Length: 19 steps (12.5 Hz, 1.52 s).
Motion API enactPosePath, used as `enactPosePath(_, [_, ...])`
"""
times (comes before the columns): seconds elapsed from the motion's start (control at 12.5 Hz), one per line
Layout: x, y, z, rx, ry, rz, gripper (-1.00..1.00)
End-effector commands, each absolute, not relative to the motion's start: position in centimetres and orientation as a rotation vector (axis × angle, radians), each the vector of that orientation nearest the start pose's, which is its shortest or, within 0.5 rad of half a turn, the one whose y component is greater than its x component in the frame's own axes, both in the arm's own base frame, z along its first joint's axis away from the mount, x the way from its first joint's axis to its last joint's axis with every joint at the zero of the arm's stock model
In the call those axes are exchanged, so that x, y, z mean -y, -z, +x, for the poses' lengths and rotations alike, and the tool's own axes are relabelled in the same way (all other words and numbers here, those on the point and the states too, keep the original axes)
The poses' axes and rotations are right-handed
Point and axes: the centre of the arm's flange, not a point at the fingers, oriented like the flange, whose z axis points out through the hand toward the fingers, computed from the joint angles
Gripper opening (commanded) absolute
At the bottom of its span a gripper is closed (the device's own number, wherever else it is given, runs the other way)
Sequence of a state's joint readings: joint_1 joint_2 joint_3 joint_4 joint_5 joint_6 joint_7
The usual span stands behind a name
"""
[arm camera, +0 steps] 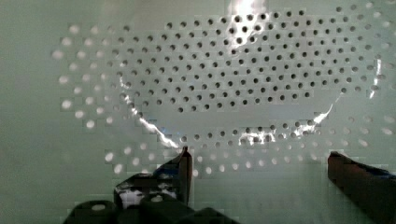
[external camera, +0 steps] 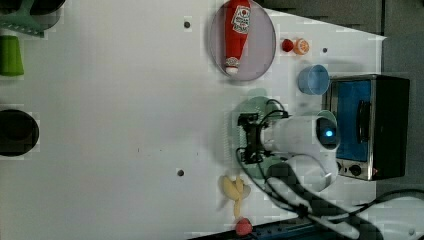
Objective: Drag strainer right to left.
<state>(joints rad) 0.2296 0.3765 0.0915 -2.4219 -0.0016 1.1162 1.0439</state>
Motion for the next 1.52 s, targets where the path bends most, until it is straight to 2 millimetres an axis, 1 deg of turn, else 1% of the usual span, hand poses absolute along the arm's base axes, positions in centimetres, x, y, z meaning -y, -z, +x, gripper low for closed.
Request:
enactPosePath(0.08, [-19.9, -16.6, 45.5, -2.243, -0.099, -2.250, 1.00])
enactPosePath(0.24, [-22.0, -16.3, 45.4, -2.227, -0.102, -2.260, 1.00])
enactPosePath(0.48, [-25.2, -15.9, 45.8, -2.230, -0.131, -2.230, 1.00])
enactPosePath(0.96, [-31.3, -15.6, 46.1, -2.203, -0.181, -2.193, 1.00])
enactPosePath(1.28, [-35.0, -15.4, 46.1, -2.222, -0.188, -2.153, 1.00])
enactPosePath(1.52, [-37.4, -15.3, 46.1, -2.185, -0.190, -2.168, 1.00])
